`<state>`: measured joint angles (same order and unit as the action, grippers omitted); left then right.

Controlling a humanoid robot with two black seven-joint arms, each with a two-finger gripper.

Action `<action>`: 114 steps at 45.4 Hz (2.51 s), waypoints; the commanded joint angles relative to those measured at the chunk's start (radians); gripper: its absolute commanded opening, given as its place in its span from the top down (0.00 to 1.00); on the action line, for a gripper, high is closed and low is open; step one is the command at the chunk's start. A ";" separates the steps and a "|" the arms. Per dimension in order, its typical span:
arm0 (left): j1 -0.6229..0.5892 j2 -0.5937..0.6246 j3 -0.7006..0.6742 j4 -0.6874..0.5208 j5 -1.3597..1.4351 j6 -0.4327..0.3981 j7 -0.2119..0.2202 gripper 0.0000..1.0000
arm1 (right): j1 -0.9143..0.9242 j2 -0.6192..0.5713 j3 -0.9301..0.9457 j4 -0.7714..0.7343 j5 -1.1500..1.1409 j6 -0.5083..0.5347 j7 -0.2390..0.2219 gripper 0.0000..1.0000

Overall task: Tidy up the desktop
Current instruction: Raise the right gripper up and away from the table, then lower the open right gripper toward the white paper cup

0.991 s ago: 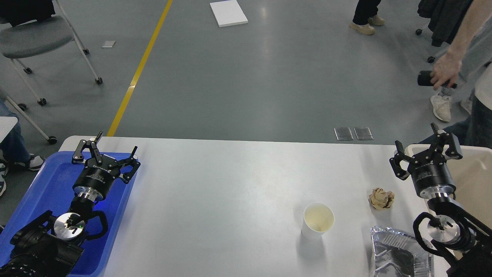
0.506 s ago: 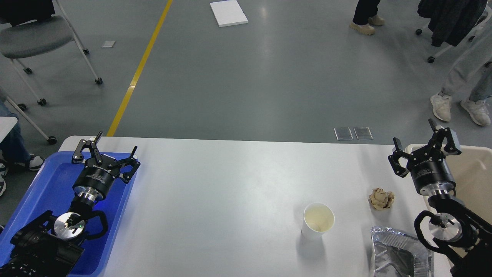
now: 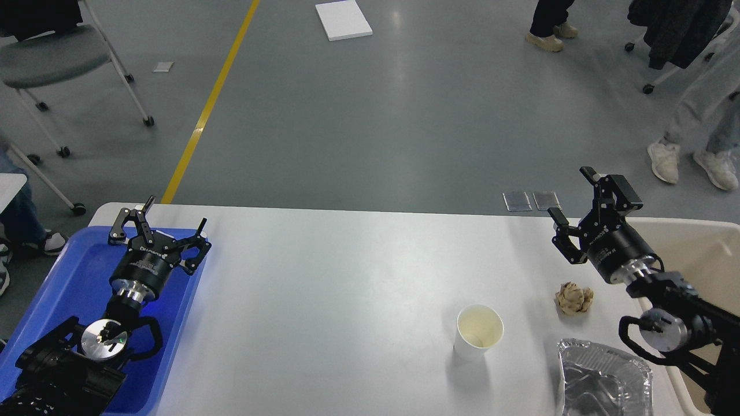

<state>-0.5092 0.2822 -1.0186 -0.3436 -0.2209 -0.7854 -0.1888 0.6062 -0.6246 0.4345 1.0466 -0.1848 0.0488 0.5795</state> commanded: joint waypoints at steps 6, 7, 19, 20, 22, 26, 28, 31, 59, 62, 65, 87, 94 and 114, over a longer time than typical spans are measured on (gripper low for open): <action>0.000 0.000 0.000 0.000 0.000 0.000 0.000 0.00 | 0.461 -0.207 -0.646 0.115 -0.012 -0.003 0.011 0.00; 0.000 0.000 0.002 0.000 0.000 0.000 0.002 0.00 | 0.501 -0.219 -0.708 0.119 -0.009 0.008 0.011 0.00; 0.000 0.000 0.002 0.000 0.000 0.000 0.002 0.00 | 0.872 -0.182 -1.189 0.116 -0.007 0.105 0.006 0.00; 0.000 0.000 0.002 0.000 0.000 0.000 0.002 0.00 | 0.920 -0.173 -1.247 0.115 -0.008 0.123 0.006 0.00; 0.000 0.000 0.002 0.000 0.000 0.000 0.002 0.00 | 0.992 -0.161 -1.327 0.112 -0.012 0.161 0.005 0.00; 0.000 0.000 0.002 0.000 0.000 0.000 0.002 0.00 | 1.128 -0.149 -1.453 0.110 -0.012 0.267 0.005 0.00; 0.000 0.000 0.002 0.000 0.000 0.000 0.002 0.00 | 1.220 -0.138 -1.531 0.110 -0.018 0.374 0.005 0.00; 0.000 0.000 0.002 0.000 0.000 0.000 0.003 0.00 | 1.290 -0.112 -1.596 0.108 -0.021 0.468 0.005 0.00; 0.001 0.000 0.002 0.000 0.000 0.000 0.002 0.00 | 1.761 0.307 -1.935 0.127 -0.234 0.737 0.003 0.00; 0.001 0.000 0.002 0.000 0.000 0.000 0.002 0.00 | 1.771 0.345 -1.933 0.151 -0.232 0.737 0.003 0.00; 0.001 0.000 0.002 0.000 0.000 0.000 0.002 0.00 | 1.782 0.368 -1.919 0.171 -0.217 0.737 0.003 0.00; 0.000 0.000 0.002 0.000 0.000 0.000 0.002 0.00 | 1.853 0.417 -1.850 0.253 -0.196 0.737 -0.004 0.00; 0.000 0.000 0.002 0.000 0.000 0.000 0.003 0.00 | 1.805 0.441 -1.834 0.251 -0.170 0.737 -0.049 0.06; 0.000 0.000 0.002 0.000 0.000 0.000 0.003 0.00 | 1.747 0.460 -1.855 0.262 0.064 0.737 -0.368 0.13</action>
<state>-0.5092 0.2822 -1.0170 -0.3436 -0.2209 -0.7854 -0.1857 2.4008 -0.1704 -1.4078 1.3060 -0.2576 0.7852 0.3048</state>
